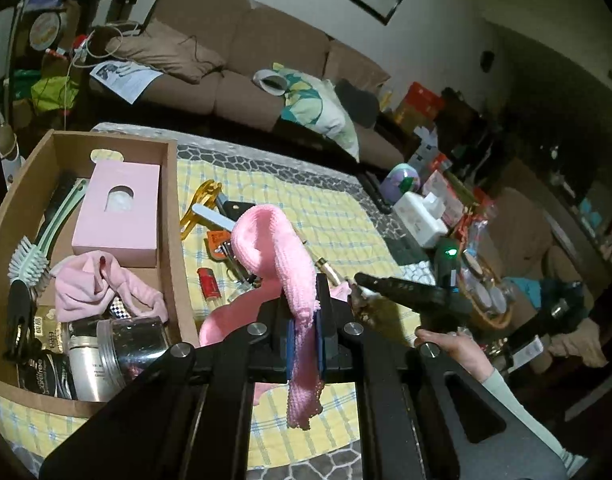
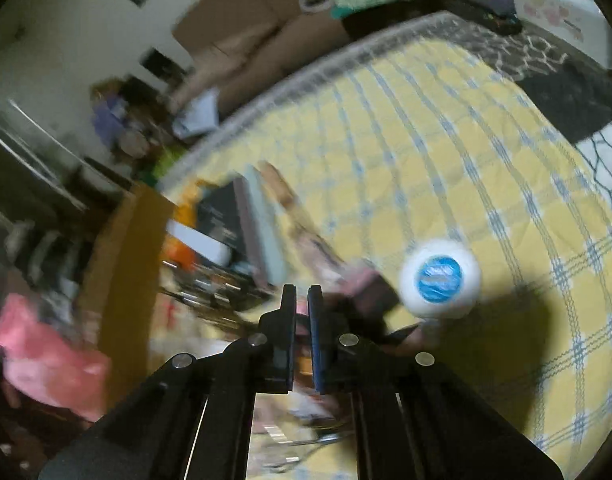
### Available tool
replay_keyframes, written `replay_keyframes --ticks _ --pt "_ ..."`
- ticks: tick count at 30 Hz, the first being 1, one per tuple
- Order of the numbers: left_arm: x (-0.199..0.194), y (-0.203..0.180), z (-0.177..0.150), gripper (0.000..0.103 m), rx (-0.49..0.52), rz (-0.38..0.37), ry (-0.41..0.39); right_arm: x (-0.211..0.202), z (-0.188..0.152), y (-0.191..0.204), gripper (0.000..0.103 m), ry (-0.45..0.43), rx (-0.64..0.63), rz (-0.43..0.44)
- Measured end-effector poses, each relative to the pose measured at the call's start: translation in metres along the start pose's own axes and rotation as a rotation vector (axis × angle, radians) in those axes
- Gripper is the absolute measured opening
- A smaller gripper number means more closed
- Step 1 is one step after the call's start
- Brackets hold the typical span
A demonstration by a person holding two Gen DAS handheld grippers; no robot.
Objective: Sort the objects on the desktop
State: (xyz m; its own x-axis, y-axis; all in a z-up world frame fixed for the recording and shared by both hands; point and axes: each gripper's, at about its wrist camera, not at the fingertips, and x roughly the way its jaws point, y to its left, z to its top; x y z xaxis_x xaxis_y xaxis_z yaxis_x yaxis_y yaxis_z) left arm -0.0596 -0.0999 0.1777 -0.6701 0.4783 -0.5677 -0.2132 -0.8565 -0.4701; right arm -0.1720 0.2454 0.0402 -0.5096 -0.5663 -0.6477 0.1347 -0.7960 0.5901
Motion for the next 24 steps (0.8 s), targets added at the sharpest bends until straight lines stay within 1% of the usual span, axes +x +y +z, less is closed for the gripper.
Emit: replay_keyframes --ticks 3,4,5,6,7,9,11,12,14,16,21,24 --pt "-0.006 0.000 0.003 0.007 -0.011 -0.018 -0.023 -0.028 0.009 0.015 0.005 -0.061 0.034 0.133" --pt "-0.008 0.000 0.004 0.007 -0.012 -0.018 -0.031 -0.036 0.011 0.020 0.005 -0.077 0.039 0.161" --pt "-0.011 0.000 0.004 0.008 -0.013 -0.016 -0.040 -0.044 0.014 0.027 0.005 -0.089 0.025 0.158" --pt "-0.012 0.001 0.005 0.008 -0.017 -0.016 -0.047 -0.049 0.014 0.033 0.007 -0.090 0.002 0.132" --pt "-0.014 0.002 0.005 0.007 -0.023 -0.017 -0.054 -0.051 0.014 0.040 0.009 -0.079 -0.034 0.086" --pt "-0.017 0.005 0.006 0.007 -0.034 -0.016 -0.064 -0.049 0.010 0.047 0.009 -0.037 -0.101 -0.017" --pt "-0.019 0.010 0.006 0.008 -0.041 -0.011 -0.070 -0.043 0.004 0.049 0.016 0.007 -0.147 -0.099" --pt "-0.020 0.011 0.007 0.007 -0.046 -0.011 -0.072 -0.039 0.000 0.050 0.018 0.028 -0.171 -0.117" --pt "-0.022 0.015 0.009 0.008 -0.057 -0.016 -0.080 -0.031 -0.009 0.051 0.030 0.072 -0.203 -0.130" --pt "-0.024 0.016 0.011 0.008 -0.058 -0.014 -0.087 -0.026 -0.019 0.055 0.036 0.114 -0.247 -0.133" --pt "-0.025 0.020 0.013 0.007 -0.061 -0.017 -0.092 -0.008 -0.048 0.068 0.040 0.193 -0.352 -0.127" --pt "-0.028 0.023 0.014 0.007 -0.070 -0.024 -0.099 0.017 -0.065 0.074 0.041 0.260 -0.411 -0.154"
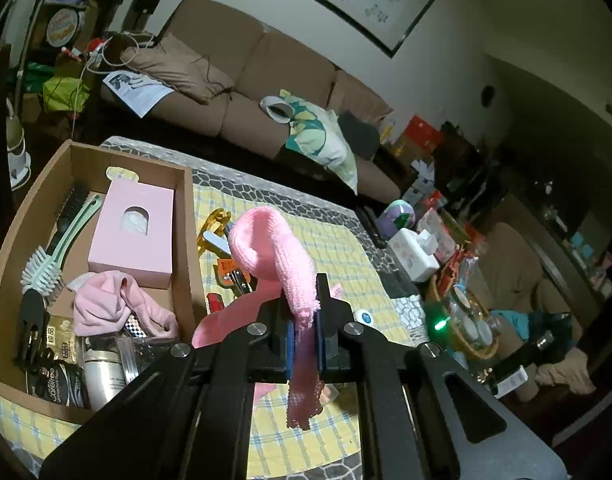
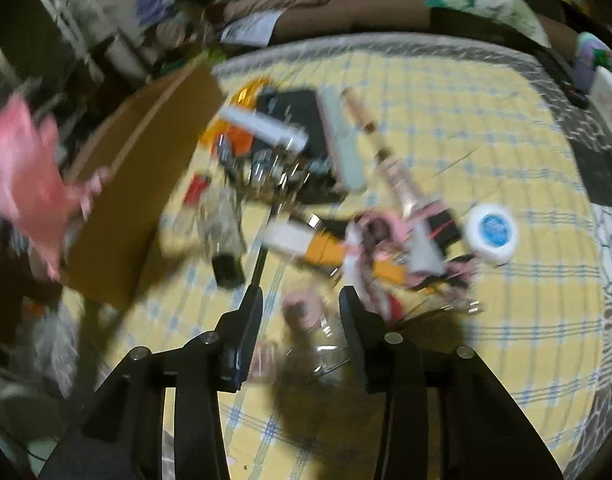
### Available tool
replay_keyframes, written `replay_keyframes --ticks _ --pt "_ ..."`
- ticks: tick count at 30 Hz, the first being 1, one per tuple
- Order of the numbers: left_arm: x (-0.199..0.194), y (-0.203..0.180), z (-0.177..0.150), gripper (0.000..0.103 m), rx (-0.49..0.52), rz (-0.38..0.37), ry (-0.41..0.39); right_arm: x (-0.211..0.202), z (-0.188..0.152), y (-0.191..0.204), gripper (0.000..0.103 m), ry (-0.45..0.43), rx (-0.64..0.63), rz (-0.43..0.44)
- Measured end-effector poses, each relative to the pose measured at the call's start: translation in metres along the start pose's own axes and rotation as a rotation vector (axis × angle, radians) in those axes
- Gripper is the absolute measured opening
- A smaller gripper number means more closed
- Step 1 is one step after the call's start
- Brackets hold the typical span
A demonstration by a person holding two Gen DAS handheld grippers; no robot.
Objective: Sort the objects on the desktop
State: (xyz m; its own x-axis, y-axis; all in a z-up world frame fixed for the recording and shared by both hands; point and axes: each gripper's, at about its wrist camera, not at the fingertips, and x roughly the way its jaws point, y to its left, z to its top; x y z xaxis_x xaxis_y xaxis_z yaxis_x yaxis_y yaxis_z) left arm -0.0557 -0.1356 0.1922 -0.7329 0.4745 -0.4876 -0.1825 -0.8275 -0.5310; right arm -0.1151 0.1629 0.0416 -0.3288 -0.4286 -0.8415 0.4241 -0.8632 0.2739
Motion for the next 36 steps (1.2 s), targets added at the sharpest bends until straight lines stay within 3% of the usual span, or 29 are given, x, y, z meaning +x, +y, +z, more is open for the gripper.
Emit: replay_keyframes --ticks 3,5,9,10,11,14,19,22,26,32,36 --pt "-0.005 0.003 0.002 0.007 -0.009 -0.004 -0.010 0.023 -0.005 0.008 0.041 0.047 -0.031 -0.040" --pt "-0.009 0.006 0.004 0.008 -0.014 -0.003 -0.019 0.032 -0.007 0.013 0.051 0.049 -0.046 -0.072" --pt "-0.021 0.014 0.009 0.008 -0.029 -0.006 -0.045 0.044 -0.010 0.023 0.054 0.059 -0.115 -0.164" --pt "-0.025 0.019 0.011 0.007 -0.035 -0.003 -0.055 0.045 -0.011 0.025 0.048 0.053 -0.124 -0.179" --pt "-0.028 0.022 0.012 0.008 -0.040 0.000 -0.061 0.044 -0.011 0.024 0.028 0.043 -0.123 -0.197" --pt "-0.041 0.039 0.019 0.007 -0.072 -0.003 -0.081 0.035 -0.005 0.018 0.027 0.032 -0.059 -0.131" --pt "-0.066 0.075 0.029 0.007 -0.127 0.026 -0.121 0.007 0.006 0.037 0.027 -0.029 -0.065 -0.084" --pt "-0.076 0.094 0.035 0.007 -0.159 0.039 -0.146 -0.015 0.017 0.061 0.027 -0.088 -0.093 -0.039" --pt "-0.079 0.114 0.041 0.008 -0.190 0.057 -0.151 -0.036 0.035 0.112 0.027 -0.159 -0.129 0.094" --pt "-0.054 0.141 0.036 0.008 -0.234 0.098 -0.065 -0.024 0.050 0.196 0.027 -0.150 -0.225 0.270" --pt "-0.036 0.159 0.033 0.008 -0.254 0.129 -0.014 0.010 0.052 0.239 0.027 -0.105 -0.295 0.290"
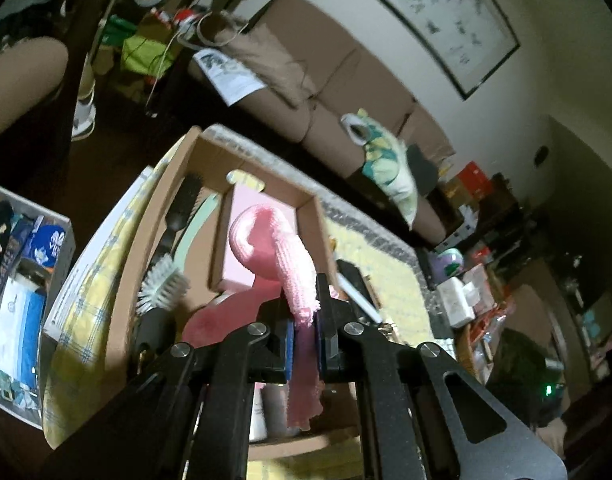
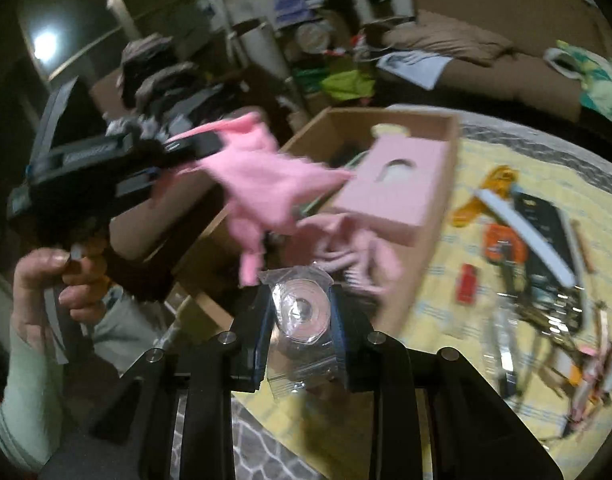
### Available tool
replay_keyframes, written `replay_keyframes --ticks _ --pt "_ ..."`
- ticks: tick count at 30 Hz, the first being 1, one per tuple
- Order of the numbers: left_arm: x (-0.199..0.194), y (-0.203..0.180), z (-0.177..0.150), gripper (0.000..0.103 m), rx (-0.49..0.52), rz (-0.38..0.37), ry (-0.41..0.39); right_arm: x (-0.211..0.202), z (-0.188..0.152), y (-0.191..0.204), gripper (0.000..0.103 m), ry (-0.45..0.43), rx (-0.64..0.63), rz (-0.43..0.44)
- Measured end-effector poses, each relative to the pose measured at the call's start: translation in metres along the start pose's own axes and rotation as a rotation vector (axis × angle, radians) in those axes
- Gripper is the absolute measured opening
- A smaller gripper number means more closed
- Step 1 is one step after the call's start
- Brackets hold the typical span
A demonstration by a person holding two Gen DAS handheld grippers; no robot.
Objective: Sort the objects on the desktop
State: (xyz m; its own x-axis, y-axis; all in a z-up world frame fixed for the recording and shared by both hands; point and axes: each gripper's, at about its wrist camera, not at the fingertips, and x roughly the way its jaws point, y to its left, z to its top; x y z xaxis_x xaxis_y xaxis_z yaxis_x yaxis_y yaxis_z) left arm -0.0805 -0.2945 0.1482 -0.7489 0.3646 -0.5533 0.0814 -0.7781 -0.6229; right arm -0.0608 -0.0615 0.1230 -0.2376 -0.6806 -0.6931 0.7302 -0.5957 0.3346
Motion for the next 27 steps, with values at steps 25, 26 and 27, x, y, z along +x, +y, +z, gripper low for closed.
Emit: replay_keyframes --ticks 25,26,27 --pt "-0.001 0.019 -0.017 0.057 0.048 0.151 0.158 0.020 0.004 0.004 0.055 0.010 0.010 -0.100" --pt "0.011 0.012 -0.025 0.057 0.102 0.180 0.219 0.014 0.002 0.002 0.055 0.004 0.014 -0.102" --pt "0.020 0.007 -0.032 0.057 0.147 0.216 0.254 0.006 -0.001 0.001 0.056 -0.001 0.020 -0.105"
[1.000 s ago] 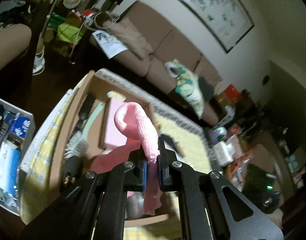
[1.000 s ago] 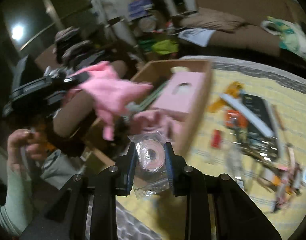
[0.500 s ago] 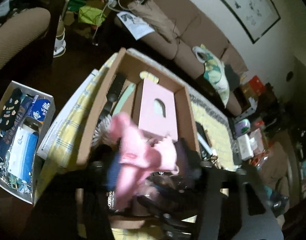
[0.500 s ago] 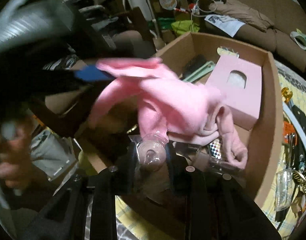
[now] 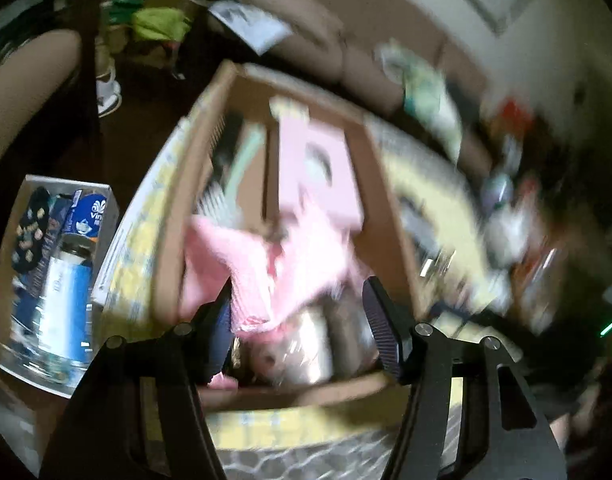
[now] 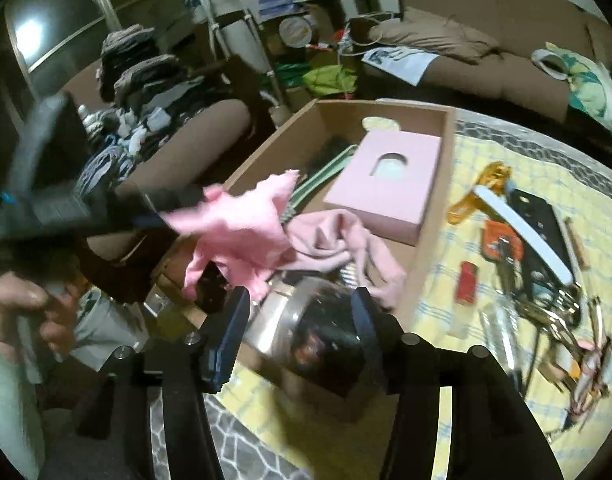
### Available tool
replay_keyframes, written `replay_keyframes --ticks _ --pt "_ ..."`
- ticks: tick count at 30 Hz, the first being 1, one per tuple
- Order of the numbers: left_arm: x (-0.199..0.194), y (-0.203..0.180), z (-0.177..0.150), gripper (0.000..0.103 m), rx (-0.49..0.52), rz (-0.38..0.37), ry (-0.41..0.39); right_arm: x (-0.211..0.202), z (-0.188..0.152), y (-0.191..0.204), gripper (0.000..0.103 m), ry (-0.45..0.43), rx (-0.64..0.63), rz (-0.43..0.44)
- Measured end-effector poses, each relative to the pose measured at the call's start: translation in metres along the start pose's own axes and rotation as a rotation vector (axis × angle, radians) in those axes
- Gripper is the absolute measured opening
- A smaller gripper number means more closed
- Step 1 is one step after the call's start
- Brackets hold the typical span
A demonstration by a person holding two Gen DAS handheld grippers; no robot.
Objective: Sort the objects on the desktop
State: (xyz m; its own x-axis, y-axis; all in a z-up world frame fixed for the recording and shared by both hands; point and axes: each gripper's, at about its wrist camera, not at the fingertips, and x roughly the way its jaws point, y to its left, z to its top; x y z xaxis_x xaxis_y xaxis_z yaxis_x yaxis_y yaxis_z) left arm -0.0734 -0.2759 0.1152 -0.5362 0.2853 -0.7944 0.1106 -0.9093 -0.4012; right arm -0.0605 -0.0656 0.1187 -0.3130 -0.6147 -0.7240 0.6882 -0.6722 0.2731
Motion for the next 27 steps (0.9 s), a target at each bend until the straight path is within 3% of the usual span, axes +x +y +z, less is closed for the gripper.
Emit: replay_keyframes --ticks 3,4,6,7,8,13,19,21,24,27 --pt "0.011 -0.027 -0.012 0.058 0.118 0.161 0.023 -0.016 -0.010 -0.005 0.059 -0.006 0.019 -0.015" --pt "0.006 -0.034 -0.014 0.063 0.134 0.167 0.005 -0.023 -0.014 -0.006 0.059 -0.009 0.023 -0.024" --pt "-0.006 -0.041 -0.013 0.084 0.130 0.127 -0.026 -0.032 -0.020 -0.010 0.061 -0.016 0.026 -0.034" --pt "-0.014 -0.043 -0.013 0.099 0.118 0.099 -0.053 -0.037 -0.022 -0.012 0.062 -0.020 0.032 -0.040" --pt "-0.018 -0.043 -0.014 0.103 0.107 0.084 -0.066 -0.040 -0.024 -0.013 0.062 -0.025 0.037 -0.042" --pt "-0.025 -0.009 -0.027 0.103 -0.111 -0.112 -0.086 -0.061 -0.031 -0.027 0.063 -0.069 0.077 -0.020" --pt "0.012 0.053 -0.040 0.103 -0.564 -0.633 0.043 -0.078 -0.035 -0.044 0.064 -0.096 0.136 -0.003" --pt "0.014 0.061 -0.040 0.103 -0.607 -0.597 0.027 -0.082 -0.037 -0.047 0.065 -0.104 0.138 -0.006" --pt "0.007 0.055 -0.034 0.103 -0.565 -0.542 -0.025 -0.086 -0.038 -0.045 0.065 -0.127 0.141 0.035" --pt "0.009 0.049 -0.033 0.103 -0.571 -0.599 -0.019 -0.080 -0.028 -0.031 0.067 -0.161 0.141 0.102"
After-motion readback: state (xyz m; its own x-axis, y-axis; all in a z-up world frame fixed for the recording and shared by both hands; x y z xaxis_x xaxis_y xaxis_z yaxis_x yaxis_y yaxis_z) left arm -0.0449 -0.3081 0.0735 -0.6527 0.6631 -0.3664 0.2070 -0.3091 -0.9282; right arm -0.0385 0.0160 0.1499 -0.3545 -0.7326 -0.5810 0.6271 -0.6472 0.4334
